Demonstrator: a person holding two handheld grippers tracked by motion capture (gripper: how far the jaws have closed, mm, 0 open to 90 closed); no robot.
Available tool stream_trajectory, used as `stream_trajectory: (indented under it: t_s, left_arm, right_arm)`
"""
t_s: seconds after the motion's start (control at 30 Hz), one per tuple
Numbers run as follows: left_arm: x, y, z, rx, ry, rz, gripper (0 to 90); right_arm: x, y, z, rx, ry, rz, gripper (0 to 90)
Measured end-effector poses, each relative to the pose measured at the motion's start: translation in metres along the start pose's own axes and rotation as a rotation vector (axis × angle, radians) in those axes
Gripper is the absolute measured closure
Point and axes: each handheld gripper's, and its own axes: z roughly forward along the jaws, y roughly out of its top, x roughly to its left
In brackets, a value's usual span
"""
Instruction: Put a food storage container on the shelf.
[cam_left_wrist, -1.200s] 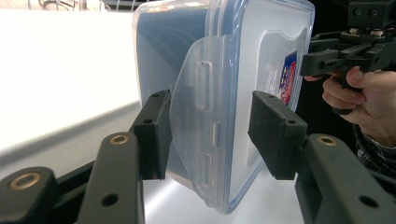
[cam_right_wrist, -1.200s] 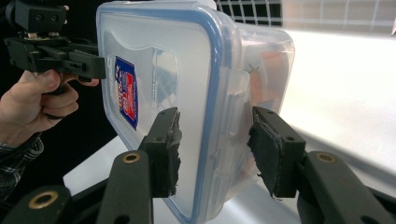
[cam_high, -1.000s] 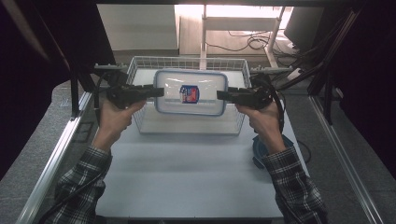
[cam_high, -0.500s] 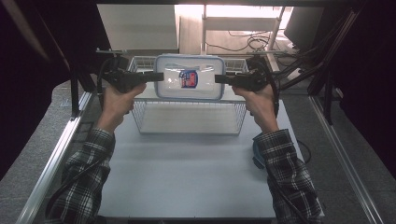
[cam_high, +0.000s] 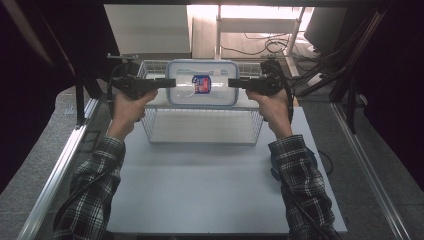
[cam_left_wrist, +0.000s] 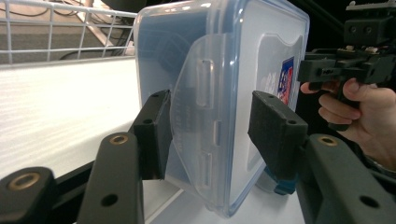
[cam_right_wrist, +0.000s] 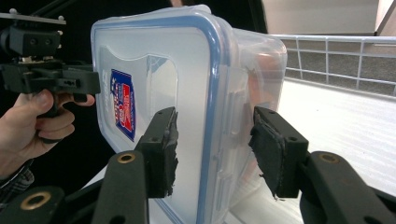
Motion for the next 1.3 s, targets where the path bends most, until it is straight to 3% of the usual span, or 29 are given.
stream_trajectory:
  t_s: [0.07, 0.2, 0.3, 0.37, 0.53, 0.77, 0.83, 0.9, 1.07, 1.3]
  left_arm:
    - [-0.002, 0.001, 0.002, 0.001, 0.021, 0.014, 47.6]
    - [-0.001, 0.001, 0.003, -0.008, 0.017, 0.012, 47.1]
    - [-0.002, 0.0, 0.006, 0.005, 0.034, 0.018, 45.1]
    - [0.0, 0.0, 0.007, 0.007, 0.037, 0.004, 42.7]
    - [0.01, -0.001, 0.008, -0.007, 0.009, -0.044, 42.0]
    - [0.007, 0.003, 0.01, 0.003, 0.063, -0.035, 38.4]
    - [0.004, 0.004, 0.009, 0.004, 0.12, -0.005, 37.0]
    - [0.003, 0.004, 0.01, 0.007, 0.148, 0.004, 38.4]
    - [0.0, 0.006, 0.013, 0.002, 0.156, 0.015, 43.7]
    - [0.003, 0.005, 0.006, 0.003, 0.148, 0.012, 51.3]
  right_arm:
    - [-0.001, 0.0, 0.001, -0.009, -0.003, 0.002, 50.3]
    - [0.0, -0.001, 0.001, -0.018, -0.019, -0.007, 48.9]
    - [0.004, -0.001, 0.005, 0.008, -0.08, -0.057, 50.3]
    - [0.007, -0.002, 0.009, 0.034, -0.121, -0.077, 46.7]
    - [0.002, -0.005, 0.012, 0.023, -0.108, -0.044, 49.4]
    - [0.004, -0.006, 0.011, 0.024, -0.118, -0.051, 49.0]
    - [0.005, -0.006, 0.011, 0.022, -0.137, -0.066, 51.0]
    - [0.006, -0.005, 0.01, -0.009, -0.145, -0.065, 53.3]
    - [0.009, -0.003, 0.011, -0.015, -0.178, -0.077, 55.0]
    - [0.011, -0.005, 0.011, -0.02, -0.181, -0.057, 55.0]
